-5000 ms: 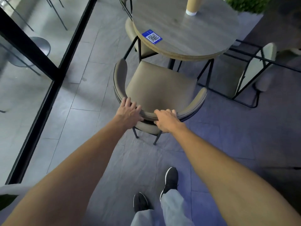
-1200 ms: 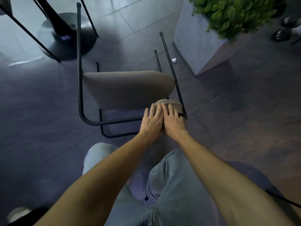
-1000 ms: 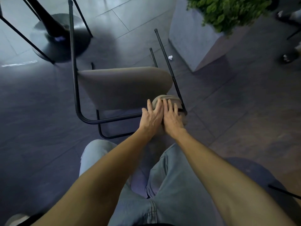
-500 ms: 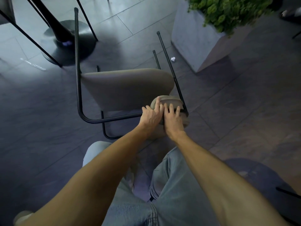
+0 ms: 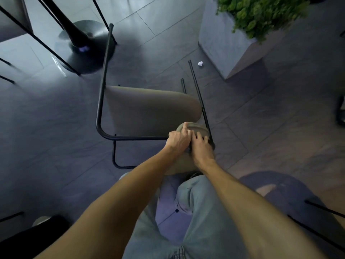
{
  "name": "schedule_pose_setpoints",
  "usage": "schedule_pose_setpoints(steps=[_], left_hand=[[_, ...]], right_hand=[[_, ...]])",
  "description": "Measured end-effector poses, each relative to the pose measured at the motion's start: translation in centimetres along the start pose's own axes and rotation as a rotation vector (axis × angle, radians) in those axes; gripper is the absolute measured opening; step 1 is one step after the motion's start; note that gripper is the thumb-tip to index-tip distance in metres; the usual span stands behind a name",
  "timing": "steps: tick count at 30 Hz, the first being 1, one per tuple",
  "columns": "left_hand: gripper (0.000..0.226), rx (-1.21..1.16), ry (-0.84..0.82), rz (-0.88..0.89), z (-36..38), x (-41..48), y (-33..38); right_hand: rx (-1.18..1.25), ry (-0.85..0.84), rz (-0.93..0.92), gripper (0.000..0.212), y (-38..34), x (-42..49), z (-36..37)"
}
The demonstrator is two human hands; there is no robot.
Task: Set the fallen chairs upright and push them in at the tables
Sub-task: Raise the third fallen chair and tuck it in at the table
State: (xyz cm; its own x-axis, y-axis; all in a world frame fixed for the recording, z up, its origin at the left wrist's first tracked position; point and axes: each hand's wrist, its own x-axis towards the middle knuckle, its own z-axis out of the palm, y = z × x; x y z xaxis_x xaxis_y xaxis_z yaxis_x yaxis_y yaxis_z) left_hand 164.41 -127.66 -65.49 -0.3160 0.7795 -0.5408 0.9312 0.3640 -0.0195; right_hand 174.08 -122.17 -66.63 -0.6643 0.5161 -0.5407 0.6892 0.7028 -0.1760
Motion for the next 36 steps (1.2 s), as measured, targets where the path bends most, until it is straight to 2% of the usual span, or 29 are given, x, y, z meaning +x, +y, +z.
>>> schedule_pose_setpoints(steps=[3,7,11,14,20,26,32,36], left_hand=[[0.044,-0.056,-0.027,0.016,-3.2,-1.7,-0.3],[0.058,-0.078,-0.077,0.035,-7.0,-4.0,-1.3],[0.046,-0.094,-0.107,0.067,-10.2,-5.7,-3.2],[0.044,-0.108,-0.063,0.126,-11.6,-6.3,-5.9],[0.040,-0.193,-0.005,0.201,-14.7,-4.5,-9.9],[0.030,-0.107,0.146,0.260,-17.3,-1.4,-13.1],[0.023,-0.096,0.183,0.163,-21.7,2.2,-15.7],[0.037,-0.135,0.215,0.030,-24.7,5.1,-17.0]], right_hand=[[0.052,-0.013,0.000,0.047,-0.3,-1.6,-3.1],[0.036,-0.076,-0.024,0.054,-1.7,-3.7,-7.3],[0.038,-0.076,-0.029,0.053,-4.0,-5.2,-10.9],[0.007,-0.114,-0.042,0.058,-6.0,-5.3,-13.7],[-0.056,-0.163,-0.047,0.053,-8.1,-2.7,-19.2],[-0.075,-0.203,-0.014,0.056,-9.1,0.3,-23.8],[-0.120,-0.168,-0.037,0.046,-10.2,4.6,-29.2],[-0.158,-0.154,-0.041,0.045,-10.8,8.9,-33.0]])
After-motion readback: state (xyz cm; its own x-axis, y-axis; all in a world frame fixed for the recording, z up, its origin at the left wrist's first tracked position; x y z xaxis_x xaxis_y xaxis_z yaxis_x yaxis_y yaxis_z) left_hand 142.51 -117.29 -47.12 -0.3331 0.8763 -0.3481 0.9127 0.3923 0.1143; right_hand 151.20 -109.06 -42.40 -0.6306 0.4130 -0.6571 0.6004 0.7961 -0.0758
